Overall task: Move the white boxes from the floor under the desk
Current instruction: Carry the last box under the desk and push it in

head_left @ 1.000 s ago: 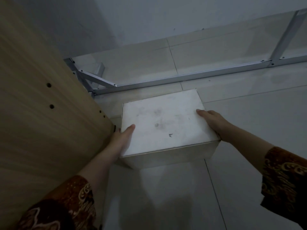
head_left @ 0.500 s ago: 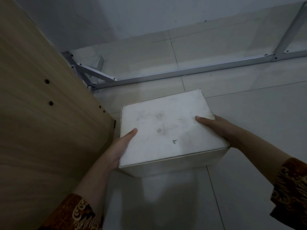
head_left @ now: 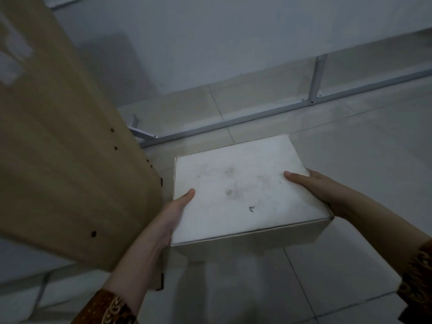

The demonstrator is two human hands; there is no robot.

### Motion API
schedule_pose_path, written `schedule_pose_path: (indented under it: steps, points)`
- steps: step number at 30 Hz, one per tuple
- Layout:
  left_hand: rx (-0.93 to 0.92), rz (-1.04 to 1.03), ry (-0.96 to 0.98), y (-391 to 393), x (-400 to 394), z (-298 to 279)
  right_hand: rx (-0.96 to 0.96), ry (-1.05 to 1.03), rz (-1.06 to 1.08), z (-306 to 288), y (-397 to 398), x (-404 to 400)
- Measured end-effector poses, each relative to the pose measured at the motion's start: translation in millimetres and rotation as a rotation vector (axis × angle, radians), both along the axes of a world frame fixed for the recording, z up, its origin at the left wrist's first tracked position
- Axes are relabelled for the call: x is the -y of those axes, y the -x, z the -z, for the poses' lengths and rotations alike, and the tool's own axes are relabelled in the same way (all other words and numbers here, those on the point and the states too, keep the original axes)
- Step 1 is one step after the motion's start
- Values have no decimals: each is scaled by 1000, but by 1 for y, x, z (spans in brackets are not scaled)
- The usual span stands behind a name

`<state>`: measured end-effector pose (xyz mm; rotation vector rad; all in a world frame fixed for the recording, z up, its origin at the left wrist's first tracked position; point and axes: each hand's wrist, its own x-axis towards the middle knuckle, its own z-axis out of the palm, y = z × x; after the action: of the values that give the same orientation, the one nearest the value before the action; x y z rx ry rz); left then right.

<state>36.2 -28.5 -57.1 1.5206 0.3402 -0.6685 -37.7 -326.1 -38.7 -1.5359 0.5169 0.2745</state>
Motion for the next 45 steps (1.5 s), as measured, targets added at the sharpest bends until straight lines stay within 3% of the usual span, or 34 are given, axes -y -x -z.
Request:
schedule_pose_path:
  steps: [12, 25, 37, 45]
  points:
    - [-13, -138, 2, 101, -41, -3, -49, 68, -56, -14, 83, -38]
    - [-2, -23, 109, 190, -115, 13, -101, 102, 95, 23, 197, -123]
    - [-2, 133, 102, 246, -265, -19, -85, 214, 55, -23, 258, -269]
    - [50, 55, 105, 253, -397, -42, -72, 179, -16, -47, 242, -397]
